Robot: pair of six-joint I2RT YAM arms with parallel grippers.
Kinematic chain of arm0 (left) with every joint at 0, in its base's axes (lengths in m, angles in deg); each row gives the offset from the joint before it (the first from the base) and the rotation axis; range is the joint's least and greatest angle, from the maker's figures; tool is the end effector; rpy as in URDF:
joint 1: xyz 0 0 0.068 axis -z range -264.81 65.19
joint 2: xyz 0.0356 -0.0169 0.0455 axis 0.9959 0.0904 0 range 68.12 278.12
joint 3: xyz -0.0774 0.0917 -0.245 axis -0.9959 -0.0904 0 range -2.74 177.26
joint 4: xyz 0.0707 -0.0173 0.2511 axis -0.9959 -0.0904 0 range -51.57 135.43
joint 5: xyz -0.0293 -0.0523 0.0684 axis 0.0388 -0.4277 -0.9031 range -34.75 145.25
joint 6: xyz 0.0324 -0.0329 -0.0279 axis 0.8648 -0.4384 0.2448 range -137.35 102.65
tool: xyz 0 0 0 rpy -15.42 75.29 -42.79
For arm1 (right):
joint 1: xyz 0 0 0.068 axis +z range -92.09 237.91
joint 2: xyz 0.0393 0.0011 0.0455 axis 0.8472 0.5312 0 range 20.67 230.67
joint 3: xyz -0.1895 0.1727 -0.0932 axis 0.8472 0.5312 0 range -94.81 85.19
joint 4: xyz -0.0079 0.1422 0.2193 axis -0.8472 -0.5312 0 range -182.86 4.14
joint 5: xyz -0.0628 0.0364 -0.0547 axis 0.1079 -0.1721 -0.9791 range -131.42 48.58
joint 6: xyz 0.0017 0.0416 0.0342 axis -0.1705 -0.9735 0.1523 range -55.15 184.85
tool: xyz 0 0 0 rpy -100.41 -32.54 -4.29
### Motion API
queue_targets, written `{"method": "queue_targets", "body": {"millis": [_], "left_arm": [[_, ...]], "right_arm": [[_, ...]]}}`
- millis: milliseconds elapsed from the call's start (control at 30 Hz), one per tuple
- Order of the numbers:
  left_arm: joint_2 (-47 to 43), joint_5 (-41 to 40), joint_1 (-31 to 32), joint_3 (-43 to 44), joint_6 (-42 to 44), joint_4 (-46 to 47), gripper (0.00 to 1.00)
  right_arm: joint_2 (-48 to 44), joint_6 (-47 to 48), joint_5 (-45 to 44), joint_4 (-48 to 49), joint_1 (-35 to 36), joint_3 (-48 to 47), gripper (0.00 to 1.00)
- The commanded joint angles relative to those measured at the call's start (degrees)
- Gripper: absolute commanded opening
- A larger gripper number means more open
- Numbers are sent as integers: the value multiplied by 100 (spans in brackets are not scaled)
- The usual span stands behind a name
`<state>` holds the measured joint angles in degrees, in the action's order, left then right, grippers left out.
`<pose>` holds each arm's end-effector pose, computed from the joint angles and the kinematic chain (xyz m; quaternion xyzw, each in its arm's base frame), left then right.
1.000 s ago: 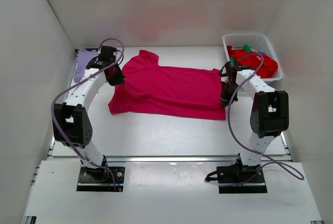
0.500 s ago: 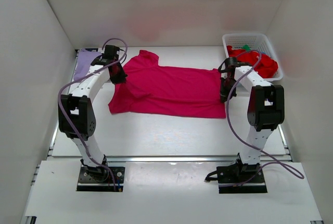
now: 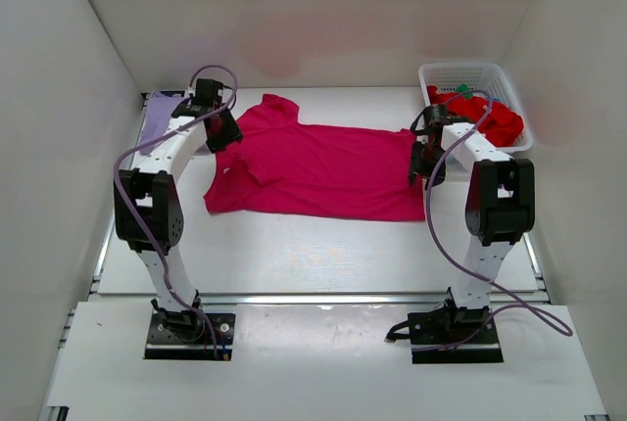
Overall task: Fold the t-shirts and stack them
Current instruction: Fold the flattened tshirt in 1/3 of the way
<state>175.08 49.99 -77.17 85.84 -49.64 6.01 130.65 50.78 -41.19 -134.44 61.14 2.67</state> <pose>0.4036 -0.0507 0.2531 -0.2173 0.9349 -0.0531 0.2754 0.3811 0.0217 0.1955 0.0935 0.9882 0.0203 0.1198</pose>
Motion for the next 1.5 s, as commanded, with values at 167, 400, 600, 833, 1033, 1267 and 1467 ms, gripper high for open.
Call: {"method": "queue_targets", "body": {"millis": [167,400,600,833,1033,1267,1467], "left_arm": [[150,68,-271,1064,91,-205,58],[-675,217,-570,-260,320,-321,57],[-1423,-106,-405,-1702,276,-171,56],[-1941,-608,-131,-2863,154,-31,56],[-2100,-871,53,-3259,-22,216,58],[-1801,-1487,308,-3338,-251,470,63],[-1283,-1794,405,-3145,-286,505,62]], "right_arm": [[-643,-149,-208,-56,-41,402,41],[-1329,-53,56,234,11,1299,37],[-1602,-228,3,261,56,1634,37],[-1874,-605,29,287,117,2046,41],[-1787,-825,65,375,240,2091,44],[-1699,-966,47,551,301,2153,46],[-1655,-931,12,604,275,2161,46]]}}
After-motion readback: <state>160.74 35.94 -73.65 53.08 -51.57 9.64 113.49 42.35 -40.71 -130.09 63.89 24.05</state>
